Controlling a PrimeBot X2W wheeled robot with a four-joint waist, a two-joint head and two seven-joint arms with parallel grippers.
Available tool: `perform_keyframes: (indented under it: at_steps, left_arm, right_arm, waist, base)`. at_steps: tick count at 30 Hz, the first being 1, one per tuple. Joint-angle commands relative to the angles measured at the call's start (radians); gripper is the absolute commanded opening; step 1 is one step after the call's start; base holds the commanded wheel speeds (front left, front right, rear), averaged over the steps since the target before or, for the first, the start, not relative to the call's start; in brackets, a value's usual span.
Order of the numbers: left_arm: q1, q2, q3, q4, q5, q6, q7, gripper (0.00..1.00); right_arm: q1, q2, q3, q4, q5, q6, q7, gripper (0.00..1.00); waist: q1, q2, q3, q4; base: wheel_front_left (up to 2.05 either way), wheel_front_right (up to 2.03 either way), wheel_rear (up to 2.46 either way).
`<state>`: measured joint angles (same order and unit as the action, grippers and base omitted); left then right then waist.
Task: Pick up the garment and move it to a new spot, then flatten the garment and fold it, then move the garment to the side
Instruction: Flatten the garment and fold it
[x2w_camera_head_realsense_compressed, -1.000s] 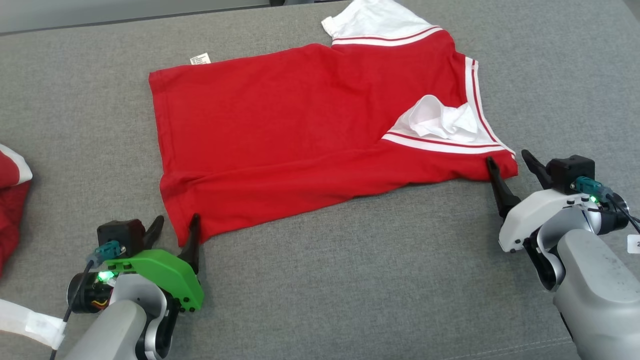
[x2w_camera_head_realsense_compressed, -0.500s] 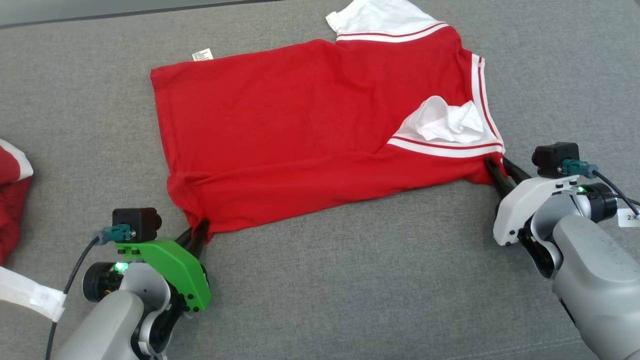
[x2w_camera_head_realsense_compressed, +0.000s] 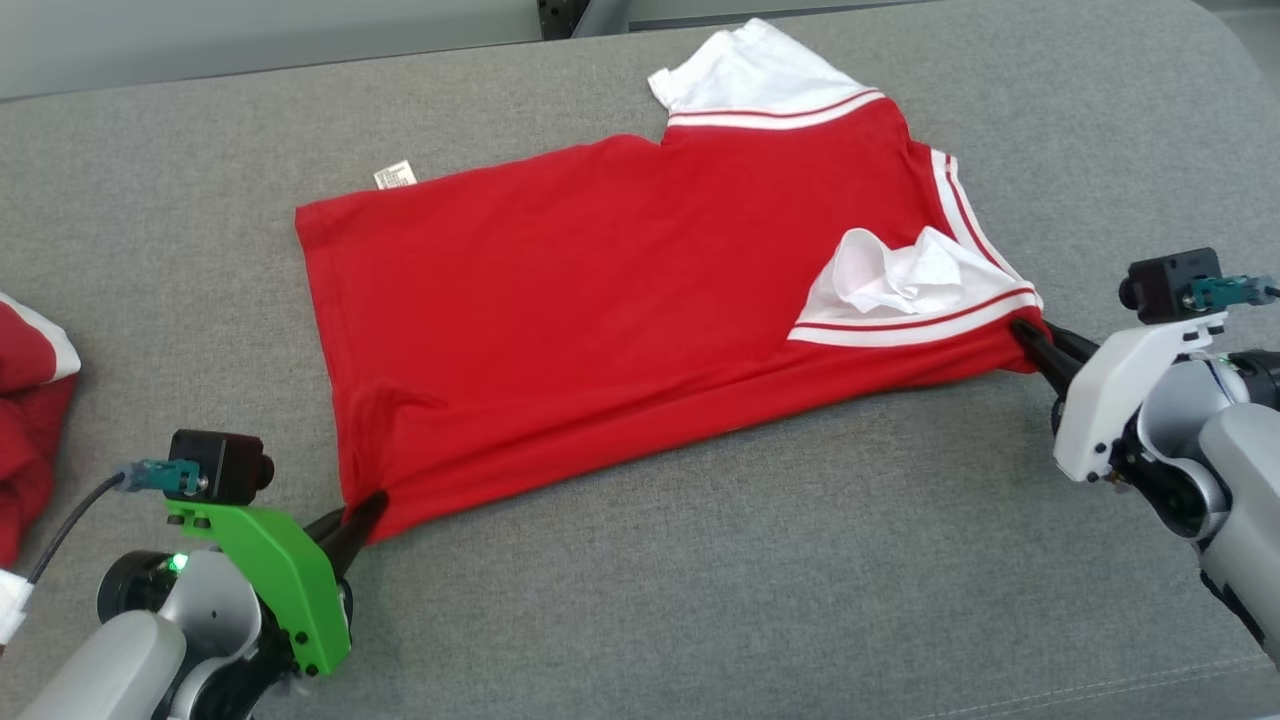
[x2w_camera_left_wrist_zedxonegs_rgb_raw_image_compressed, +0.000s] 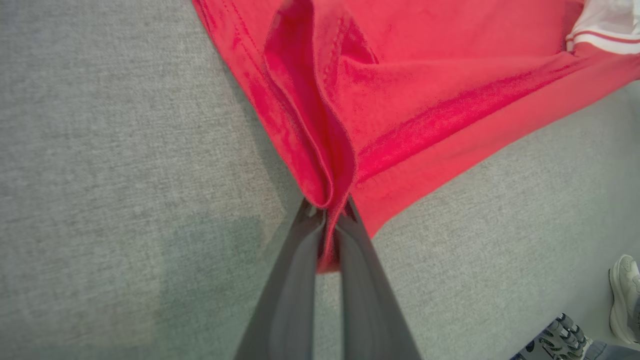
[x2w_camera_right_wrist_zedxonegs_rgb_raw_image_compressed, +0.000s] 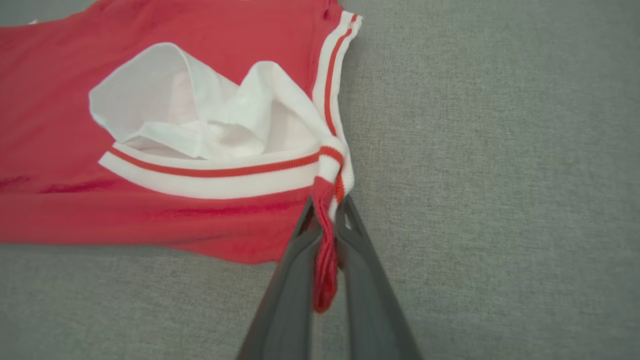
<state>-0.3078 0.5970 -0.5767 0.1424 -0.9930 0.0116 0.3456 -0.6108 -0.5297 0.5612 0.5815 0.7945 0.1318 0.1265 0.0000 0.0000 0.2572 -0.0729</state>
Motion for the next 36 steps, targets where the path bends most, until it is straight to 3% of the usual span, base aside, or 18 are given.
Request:
perform_keyframes:
  at_steps: [1,5,9,17,18,19,20,21,30,36]
  left_arm:
    - [0.038,0.028,0.013,-0.037,-0.016,0.013,0.015,0.0]
    - [0.129,0.068,0.024,-0.147,-0.047,0.047,0.019,0.0]
    - [0.226,0.096,0.025,-0.23,-0.037,0.09,-0.004,0.0]
    - [0.302,0.094,0.021,-0.278,-0.021,0.136,-0.045,0.0]
    - [0.297,0.085,0.018,-0.279,-0.015,0.143,-0.05,0.0]
    - [0.293,0.077,0.022,-0.279,-0.014,0.149,-0.061,0.0]
    - [0.291,0.07,0.026,-0.279,-0.013,0.153,-0.066,0.29]
    - [0.289,0.071,0.023,-0.281,-0.004,0.156,-0.066,1.0]
    - [0.242,0.124,0.064,-0.368,0.031,0.193,-0.066,1.0]
    - [0.052,0.136,0.116,-0.372,0.061,0.206,-0.026,1.0]
  right_arm:
    - [0.038,-0.037,-0.002,-0.031,0.029,-0.002,0.027,0.0]
    - [0.125,-0.109,-0.018,-0.135,0.07,-0.002,0.076,0.0]
    - [0.231,-0.141,-0.062,-0.219,0.08,-0.002,0.085,0.0]
    - [0.358,-0.095,-0.156,-0.267,0.047,-0.002,0.073,0.0]
    - [0.373,-0.076,-0.172,-0.272,0.024,-0.002,0.071,0.12]
    - [0.379,-0.067,-0.178,-0.277,0.012,-0.002,0.071,0.47]
    - [0.384,-0.061,-0.184,-0.283,0.001,-0.002,0.07,0.99]
    - [0.387,-0.055,-0.192,-0.288,-0.007,-0.002,0.075,1.0]
    - [0.34,-0.081,-0.293,-0.411,-0.04,-0.002,0.161,1.0]
    - [0.142,-0.099,-0.366,-0.485,-0.118,-0.001,0.253,1.0]
  waist:
    - [0.0,0.0,-0.013,-0.005]
    - [0.0,0.0,-0.019,-0.009]
    - [0.0,0.0,-0.009,-0.016]
    - [0.0,0.0,0.021,-0.013]
    - [0.0,0.0,0.026,-0.01]
    - [0.0,0.0,0.027,-0.009]
    - [0.0,0.0,0.029,-0.009]
    - [0.0,0.0,0.03,-0.009]
    - [0.0,0.0,0.072,0.004]
    - [0.0,0.0,0.187,0.036]
  base:
    - [0.0,0.0,0.0]
    - [0.0,0.0,0.0]
    - [0.0,0.0,0.0]
    - [0.0,0.0,0.0]
    - [0.0,0.0,0.0]
    - [0.0,0.0,0.0]
    - [0.0,0.0,0.0]
    - [0.0,0.0,0.0]
    - [0.0,0.0,0.0]
    - [0.0,0.0,0.0]
